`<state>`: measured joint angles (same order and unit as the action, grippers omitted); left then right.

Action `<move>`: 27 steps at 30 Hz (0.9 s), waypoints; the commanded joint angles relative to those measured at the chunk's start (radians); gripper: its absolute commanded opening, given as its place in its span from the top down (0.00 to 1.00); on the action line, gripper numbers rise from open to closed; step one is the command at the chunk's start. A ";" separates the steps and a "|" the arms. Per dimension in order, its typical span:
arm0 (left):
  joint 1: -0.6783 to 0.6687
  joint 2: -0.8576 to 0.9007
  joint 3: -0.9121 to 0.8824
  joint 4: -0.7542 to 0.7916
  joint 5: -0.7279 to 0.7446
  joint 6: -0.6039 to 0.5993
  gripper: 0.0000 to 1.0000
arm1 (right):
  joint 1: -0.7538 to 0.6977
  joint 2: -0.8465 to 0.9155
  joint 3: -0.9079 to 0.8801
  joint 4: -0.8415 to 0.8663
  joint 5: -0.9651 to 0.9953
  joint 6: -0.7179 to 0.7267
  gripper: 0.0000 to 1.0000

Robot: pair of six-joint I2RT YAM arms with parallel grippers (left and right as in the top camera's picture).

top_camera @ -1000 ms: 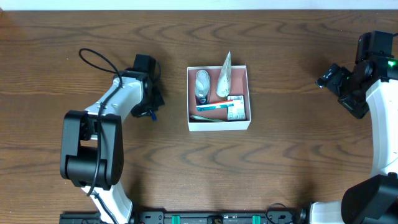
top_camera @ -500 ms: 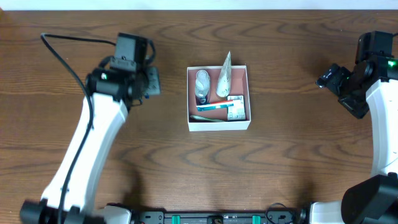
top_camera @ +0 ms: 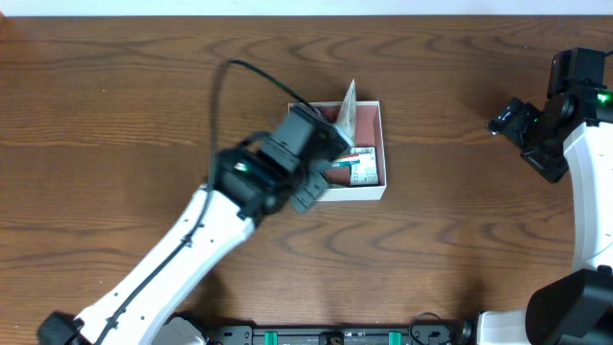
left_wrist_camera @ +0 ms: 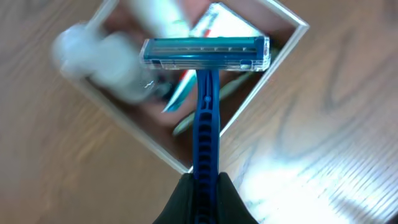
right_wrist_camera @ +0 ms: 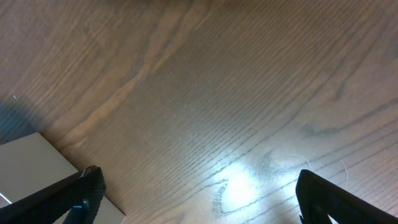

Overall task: Pack container
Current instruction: 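Carry the razor over the box and lower it inside, then release the razor and pull the left arm back to the left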

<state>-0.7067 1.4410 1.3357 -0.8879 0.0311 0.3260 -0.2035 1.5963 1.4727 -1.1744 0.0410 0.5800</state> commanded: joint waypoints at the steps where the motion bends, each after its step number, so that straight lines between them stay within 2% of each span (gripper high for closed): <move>1: -0.024 0.072 -0.027 0.056 0.018 0.185 0.94 | -0.007 -0.006 0.010 0.000 0.007 -0.013 0.01; 8: -0.016 0.275 -0.027 0.240 0.013 0.216 0.93 | -0.007 -0.006 0.010 0.000 0.007 -0.013 0.01; 9: -0.016 0.296 -0.027 0.256 0.012 0.216 0.88 | -0.007 -0.006 0.010 0.000 0.007 -0.013 0.01; 10: -0.017 0.316 -0.027 0.276 0.010 0.216 0.68 | -0.007 -0.006 0.010 0.000 0.007 -0.013 0.01; 11: -0.016 0.328 -0.027 0.291 0.009 0.216 0.53 | -0.007 -0.006 0.010 0.000 0.007 -0.013 0.01; 12: -0.016 0.337 -0.027 0.303 0.007 0.216 0.43 | -0.007 -0.006 0.010 0.000 0.007 -0.013 0.01; 16: -0.016 0.314 -0.018 0.322 -0.085 0.195 0.39 | -0.007 -0.006 0.010 0.000 0.007 -0.013 0.01; 23: -0.004 0.124 -0.004 0.274 -0.327 -0.030 0.25 | -0.007 -0.006 0.010 0.000 0.007 -0.013 0.01; 27: 0.081 0.004 -0.004 0.205 -0.411 -0.117 0.18 | -0.007 -0.006 0.010 0.000 0.007 -0.013 0.01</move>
<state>-0.6895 1.5181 1.3075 -0.6559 -0.2527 0.3248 -0.2035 1.5967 1.4727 -1.1740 0.0410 0.5800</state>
